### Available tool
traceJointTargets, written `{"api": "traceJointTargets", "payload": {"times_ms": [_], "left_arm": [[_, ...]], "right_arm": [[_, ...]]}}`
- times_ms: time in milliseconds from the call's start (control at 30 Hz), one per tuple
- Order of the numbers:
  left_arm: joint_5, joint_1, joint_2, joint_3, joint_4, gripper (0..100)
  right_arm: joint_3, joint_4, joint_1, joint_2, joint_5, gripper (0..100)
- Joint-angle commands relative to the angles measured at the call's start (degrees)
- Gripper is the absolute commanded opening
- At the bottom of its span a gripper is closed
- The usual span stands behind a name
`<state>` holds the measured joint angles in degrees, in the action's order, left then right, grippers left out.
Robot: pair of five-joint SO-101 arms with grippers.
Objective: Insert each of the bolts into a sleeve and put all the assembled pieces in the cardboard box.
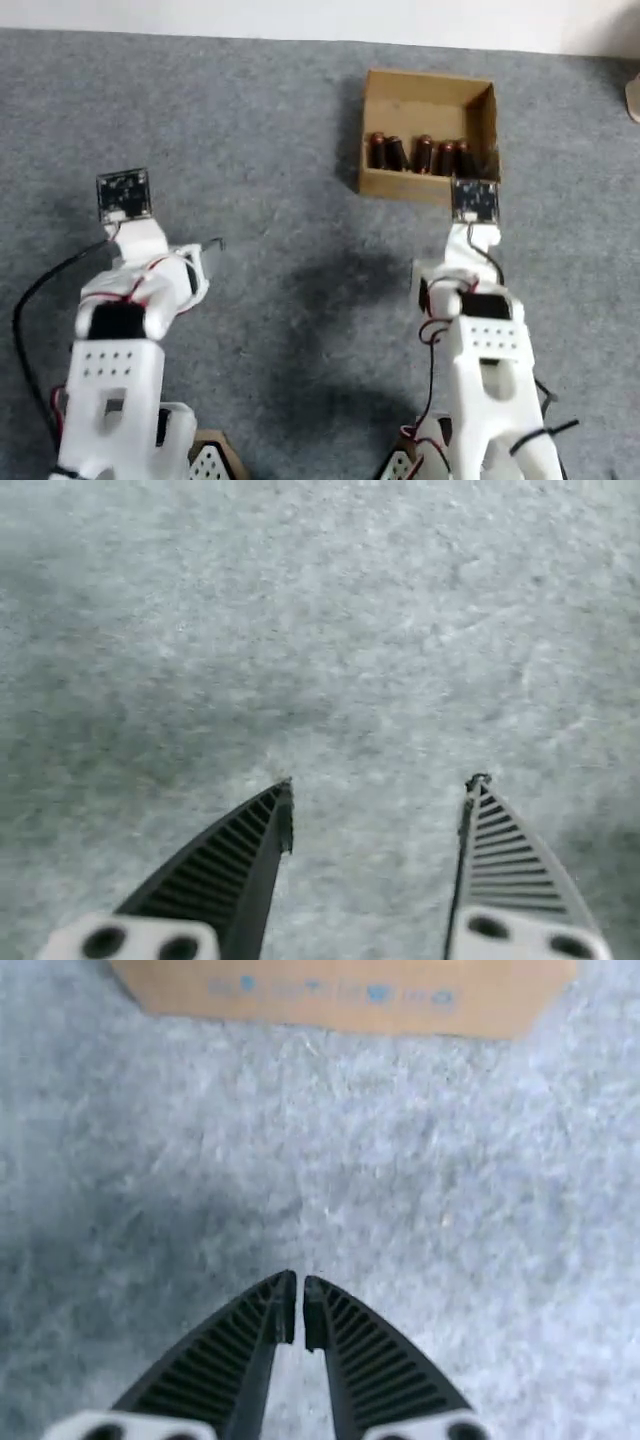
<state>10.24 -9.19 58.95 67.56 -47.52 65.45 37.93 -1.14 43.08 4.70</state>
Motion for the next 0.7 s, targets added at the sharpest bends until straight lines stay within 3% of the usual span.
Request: {"api": "traceJointTargets", "payload": {"times_ms": [0, 133, 433, 667], "left_arm": [[-2.8, -1.0, 9.8, 4.8, -0.1, 26], [-4.9, -2.0, 22.3, 11.7, -1.5, 26], [-10.2, -4.1, 46.1, 17.9, -15.4, 19], [-14.2, -4.0, 45.0, 20.9, -15.8, 18]], "right_arm": [[2.2, 0.0, -0.5, 5.1, -0.7, 0.4], [5.8, 0.0, -0.5, 8.5, -0.7, 0.4], [12.6, 0.0, -0.4, 12.2, -0.7, 0.4], [17.8, 0.0, -0.3, 16.4, -0.7, 0.5]]}}
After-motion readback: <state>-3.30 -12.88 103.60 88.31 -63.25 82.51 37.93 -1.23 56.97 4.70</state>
